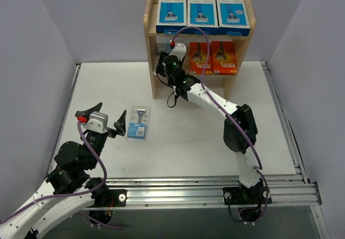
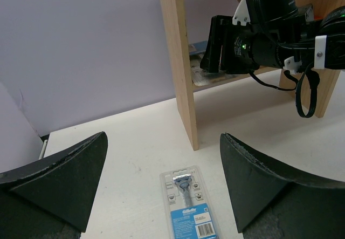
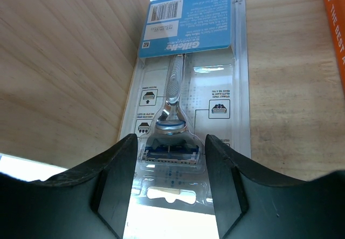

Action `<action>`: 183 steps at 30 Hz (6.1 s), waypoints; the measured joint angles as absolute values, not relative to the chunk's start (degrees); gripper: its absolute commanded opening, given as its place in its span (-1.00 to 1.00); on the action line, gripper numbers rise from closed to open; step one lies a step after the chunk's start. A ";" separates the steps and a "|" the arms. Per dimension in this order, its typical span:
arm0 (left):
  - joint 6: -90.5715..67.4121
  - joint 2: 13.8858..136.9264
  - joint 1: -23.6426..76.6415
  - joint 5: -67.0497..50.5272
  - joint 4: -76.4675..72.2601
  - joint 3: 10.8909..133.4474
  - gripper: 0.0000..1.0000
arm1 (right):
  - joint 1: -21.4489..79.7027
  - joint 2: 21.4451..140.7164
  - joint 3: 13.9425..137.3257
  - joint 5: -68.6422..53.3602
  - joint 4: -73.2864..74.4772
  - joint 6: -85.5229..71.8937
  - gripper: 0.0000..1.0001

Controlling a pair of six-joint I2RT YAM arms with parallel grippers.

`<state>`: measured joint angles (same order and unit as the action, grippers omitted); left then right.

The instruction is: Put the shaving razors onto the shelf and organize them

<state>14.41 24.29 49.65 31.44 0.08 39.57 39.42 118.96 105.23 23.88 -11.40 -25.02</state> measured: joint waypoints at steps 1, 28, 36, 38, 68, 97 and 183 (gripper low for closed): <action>14.44 24.29 49.69 31.44 0.08 39.57 0.88 | 39.44 118.96 105.23 23.86 -11.42 -25.02 -0.03; 14.50 24.45 49.74 31.46 0.05 39.57 0.88 | 39.46 118.83 105.34 24.49 -12.12 -22.85 0.28; 14.98 24.64 49.74 31.48 0.05 39.57 0.88 | 39.75 114.83 105.10 25.71 -11.35 -21.61 0.31; 15.27 24.69 49.74 31.53 0.05 39.57 0.88 | 39.86 113.10 104.18 26.13 -11.33 -21.37 0.32; 19.27 20.14 49.78 39.83 -5.08 35.90 0.89 | 66.00 110.24 79.55 34.11 -8.56 -37.01 0.53; 19.66 19.55 50.72 40.27 -6.63 35.46 0.89 | 58.52 143.70 118.96 28.80 10.63 -44.38 -0.35; 21.19 22.59 51.35 41.08 -5.72 35.48 0.89 | 82.91 83.09 38.76 40.05 10.00 -68.44 1.00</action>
<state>21.19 22.59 51.35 41.08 -5.72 35.48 82.91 83.09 38.76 40.05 10.00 -68.45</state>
